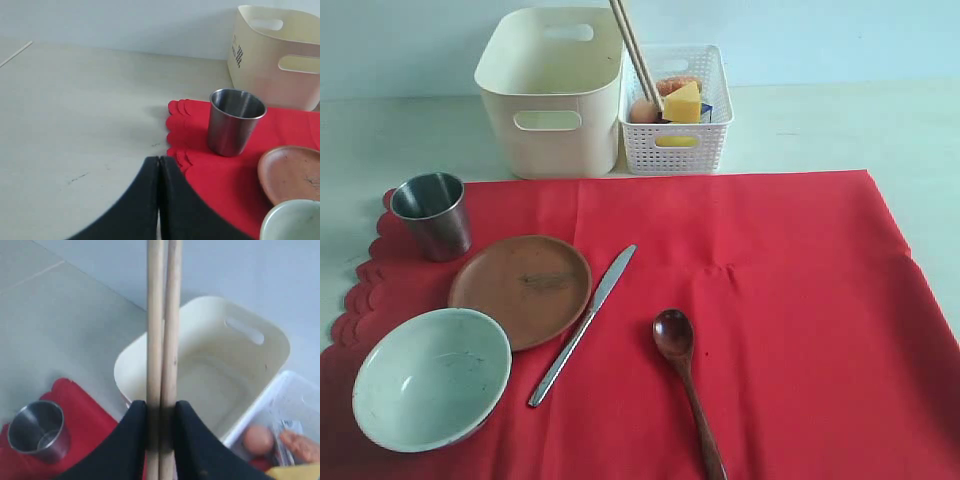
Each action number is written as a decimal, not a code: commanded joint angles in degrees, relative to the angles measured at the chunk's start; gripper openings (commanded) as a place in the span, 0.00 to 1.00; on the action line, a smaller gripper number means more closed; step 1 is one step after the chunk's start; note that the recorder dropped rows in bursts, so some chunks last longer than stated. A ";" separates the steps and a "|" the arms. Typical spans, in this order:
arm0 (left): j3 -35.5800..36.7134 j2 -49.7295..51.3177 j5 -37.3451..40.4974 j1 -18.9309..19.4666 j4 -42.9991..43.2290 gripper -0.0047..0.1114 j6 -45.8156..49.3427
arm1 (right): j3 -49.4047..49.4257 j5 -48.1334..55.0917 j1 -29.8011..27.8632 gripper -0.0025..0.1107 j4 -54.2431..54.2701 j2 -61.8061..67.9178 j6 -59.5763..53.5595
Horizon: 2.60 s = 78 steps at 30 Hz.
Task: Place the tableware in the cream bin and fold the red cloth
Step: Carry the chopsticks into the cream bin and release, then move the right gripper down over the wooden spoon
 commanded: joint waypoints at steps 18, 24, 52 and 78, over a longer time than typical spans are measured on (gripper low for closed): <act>0.18 -0.37 -0.37 -0.01 0.18 0.04 -0.15 | -8.75 -14.40 -0.24 0.02 49.27 14.13 -54.54; 0.18 -0.37 -0.37 -0.01 0.18 0.04 -0.15 | -8.75 -19.67 0.40 0.02 60.78 15.66 -67.66; 0.18 -0.37 -0.37 -0.01 0.18 0.04 -0.15 | -12.73 -30.97 4.40 0.02 67.91 24.55 -70.75; 0.18 -0.37 -0.37 -0.01 0.18 0.04 -0.15 | -11.65 -30.97 4.73 0.40 67.91 21.63 -65.38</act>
